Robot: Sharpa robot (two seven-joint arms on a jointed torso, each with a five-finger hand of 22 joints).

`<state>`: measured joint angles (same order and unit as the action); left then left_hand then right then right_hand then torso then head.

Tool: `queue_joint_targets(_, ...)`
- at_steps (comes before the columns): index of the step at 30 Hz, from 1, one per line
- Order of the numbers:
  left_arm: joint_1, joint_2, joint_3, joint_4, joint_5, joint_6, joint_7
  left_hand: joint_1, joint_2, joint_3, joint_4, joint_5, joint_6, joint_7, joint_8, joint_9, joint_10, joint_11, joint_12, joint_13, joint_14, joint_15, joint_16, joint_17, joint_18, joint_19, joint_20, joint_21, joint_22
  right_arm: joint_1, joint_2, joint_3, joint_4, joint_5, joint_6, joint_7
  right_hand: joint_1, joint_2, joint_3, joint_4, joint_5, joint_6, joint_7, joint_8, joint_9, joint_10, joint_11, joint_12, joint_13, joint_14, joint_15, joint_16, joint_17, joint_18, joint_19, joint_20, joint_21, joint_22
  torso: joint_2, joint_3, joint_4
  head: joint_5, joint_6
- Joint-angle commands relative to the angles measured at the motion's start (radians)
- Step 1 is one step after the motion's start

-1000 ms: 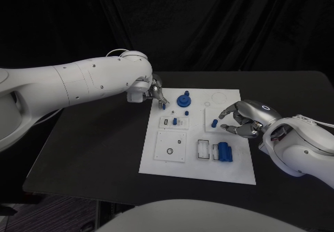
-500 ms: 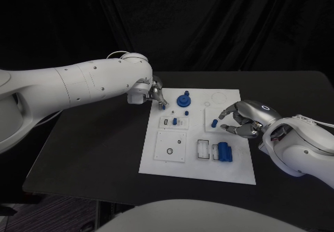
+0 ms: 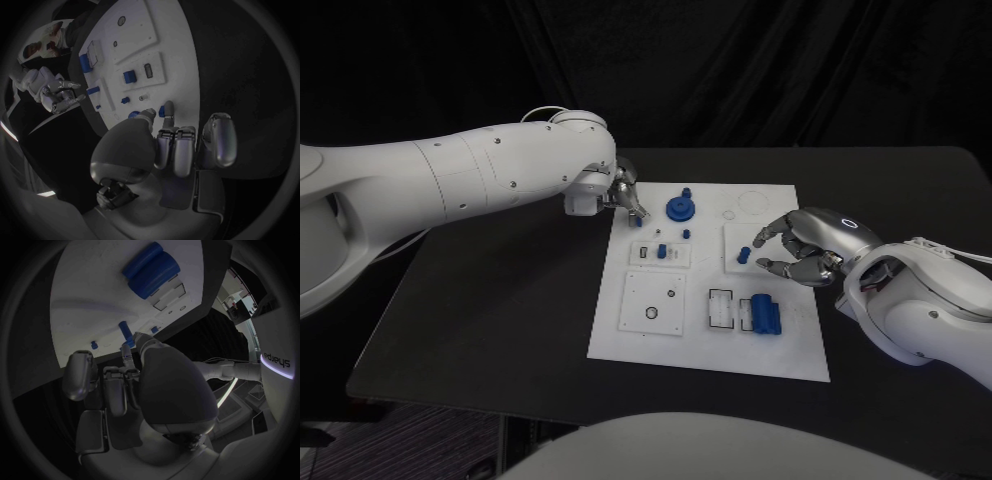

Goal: Assemble the parts on the task board

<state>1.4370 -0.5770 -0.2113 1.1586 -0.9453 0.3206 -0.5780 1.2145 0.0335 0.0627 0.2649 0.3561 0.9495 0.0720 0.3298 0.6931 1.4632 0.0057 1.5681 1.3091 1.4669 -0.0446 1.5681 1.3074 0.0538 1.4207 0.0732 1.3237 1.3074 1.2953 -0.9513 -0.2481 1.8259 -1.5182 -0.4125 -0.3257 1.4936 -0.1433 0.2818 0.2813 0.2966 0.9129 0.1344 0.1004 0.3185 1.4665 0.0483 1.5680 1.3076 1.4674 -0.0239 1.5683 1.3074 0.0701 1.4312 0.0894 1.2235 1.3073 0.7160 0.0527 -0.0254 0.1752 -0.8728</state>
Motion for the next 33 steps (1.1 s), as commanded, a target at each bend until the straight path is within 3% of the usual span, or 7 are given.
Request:
queue_joint_targets(1, -0.003, 0.001, 0.001, 0.002, -0.003, -0.009, -0.004, -0.002, -0.015, 0.001, 0.003, -0.021, -0.007, 0.001, 0.012, 0.009, 0.108, 0.0, 0.003, 0.262, 0.104, 0.004, 0.003, 0.263, 0.01, 0.003, -0.002, -0.005, 0.154, -0.001, -0.001, 0.001, 0.003, -0.002, 0.007, -0.016, -0.01, 0.002, 0.004, -0.001, 0.007, 0.006, -0.002, -0.003, -0.001, 0.104, 0.002, 0.003, 0.263, 0.103, 0.004, 0.001, 0.261, 0.009, -0.004, -0.002, -0.003, 0.158, 0.0, 0.0001, -0.0007, 0.001, 0.0)
queue_joint_targets(15, -0.004, 0.0, 0.001, 0.005, -0.003, -0.011, -0.026, -0.015, -0.026, -0.019, -0.001, -0.105, -0.046, 0.005, 0.055, 0.063, 0.108, 0.004, 0.003, 0.262, 0.104, 0.005, 0.003, 0.263, 0.016, -0.007, -0.001, -0.042, 0.141, -0.001, 0.001, 0.001, 0.003, -0.002, 0.012, -0.018, -0.01, 0.003, 0.004, -0.001, 0.007, 0.007, -0.002, -0.003, -0.001, 0.104, 0.002, 0.003, 0.263, 0.103, 0.004, 0.001, 0.261, 0.008, -0.004, -0.002, -0.002, 0.158, 0.0, -0.0002, 0.0003, 0.001, 0.0)
queue_joint_targets(25, -0.004, -0.001, 0.001, 0.004, -0.003, -0.033, -0.028, -0.014, -0.026, -0.022, -0.005, -0.116, -0.06, 0.008, 0.064, 0.075, 0.108, 0.006, 0.003, 0.262, 0.104, 0.008, 0.003, 0.263, 0.017, -0.008, 0.0, -0.049, 0.139, -0.001, 0.0, 0.001, 0.003, -0.002, 0.017, -0.022, -0.012, 0.003, 0.005, 0.0, 0.007, 0.008, -0.002, -0.003, -0.001, 0.104, 0.002, 0.003, 0.263, 0.103, 0.004, 0.001, 0.261, 0.009, -0.004, -0.002, -0.002, 0.158, 0.0, -0.0001, 0.0007, 0.001, 0.0)
queue_joint_targets(33, -0.004, 0.0, 0.001, 0.006, -0.003, -0.049, -0.022, -0.012, -0.021, -0.025, -0.012, -0.116, -0.081, 0.008, 0.096, 0.106, 0.108, 0.007, 0.003, 0.262, 0.104, 0.009, 0.003, 0.263, 0.017, -0.005, 0.002, -0.054, 0.138, -0.001, -0.001, 0.001, 0.004, -0.002, 0.022, -0.024, -0.014, 0.003, 0.005, 0.001, 0.007, 0.008, -0.002, -0.003, -0.002, 0.104, 0.002, 0.003, 0.263, 0.103, 0.004, 0.001, 0.262, 0.009, -0.004, -0.002, -0.003, 0.158, 0.0, 0.0001, 0.0001, 0.002, 0.0)
